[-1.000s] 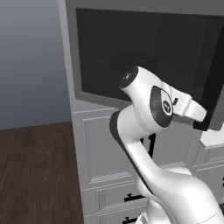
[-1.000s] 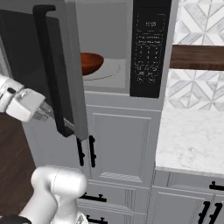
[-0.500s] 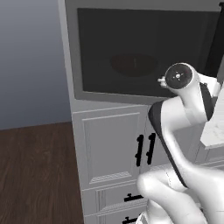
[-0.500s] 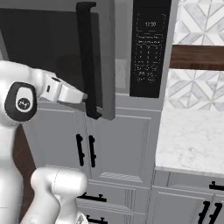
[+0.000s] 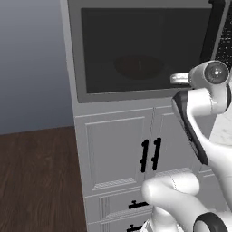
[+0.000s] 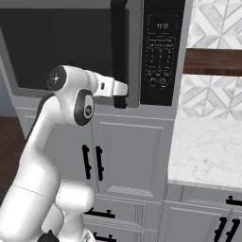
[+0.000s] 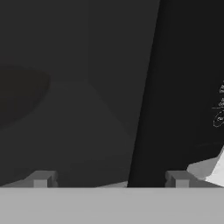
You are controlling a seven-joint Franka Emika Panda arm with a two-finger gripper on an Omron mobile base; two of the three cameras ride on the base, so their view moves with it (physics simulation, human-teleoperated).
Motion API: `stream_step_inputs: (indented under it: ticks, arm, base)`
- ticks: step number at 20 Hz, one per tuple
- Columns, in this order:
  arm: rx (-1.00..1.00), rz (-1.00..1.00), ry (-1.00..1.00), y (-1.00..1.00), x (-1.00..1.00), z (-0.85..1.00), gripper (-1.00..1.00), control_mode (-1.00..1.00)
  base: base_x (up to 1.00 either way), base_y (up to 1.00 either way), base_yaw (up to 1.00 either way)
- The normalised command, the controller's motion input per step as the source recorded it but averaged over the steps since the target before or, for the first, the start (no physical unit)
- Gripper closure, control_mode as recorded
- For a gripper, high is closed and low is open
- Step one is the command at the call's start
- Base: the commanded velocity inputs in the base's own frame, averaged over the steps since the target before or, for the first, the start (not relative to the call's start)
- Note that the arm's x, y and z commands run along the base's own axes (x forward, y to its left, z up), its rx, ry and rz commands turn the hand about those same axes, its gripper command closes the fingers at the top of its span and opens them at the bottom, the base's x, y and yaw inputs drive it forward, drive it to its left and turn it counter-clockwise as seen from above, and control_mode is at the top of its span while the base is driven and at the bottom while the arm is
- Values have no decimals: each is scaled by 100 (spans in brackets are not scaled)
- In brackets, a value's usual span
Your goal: Pick the mushroom from the sink and place it in the bowl. Then pick the bowl and place it in the microwave. Then close the microwave door and press the start button.
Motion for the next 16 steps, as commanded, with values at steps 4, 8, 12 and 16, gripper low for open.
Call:
stream_step_inputs:
  ticks: [4,8,12,16]
  arm:
    - [0,31,9,-9,100,-8,-100,-100]
    - [0,22,1,0,94,0,-100,-100]
    - [0,8,-1,0,28,0,-100,-100]
    - [10,0,-24,-1,-95,-2,-100,-100]
  base:
    - [0,0,0]
    - [0,0,0]
    - [0,0,0]
    - [0,0,0]
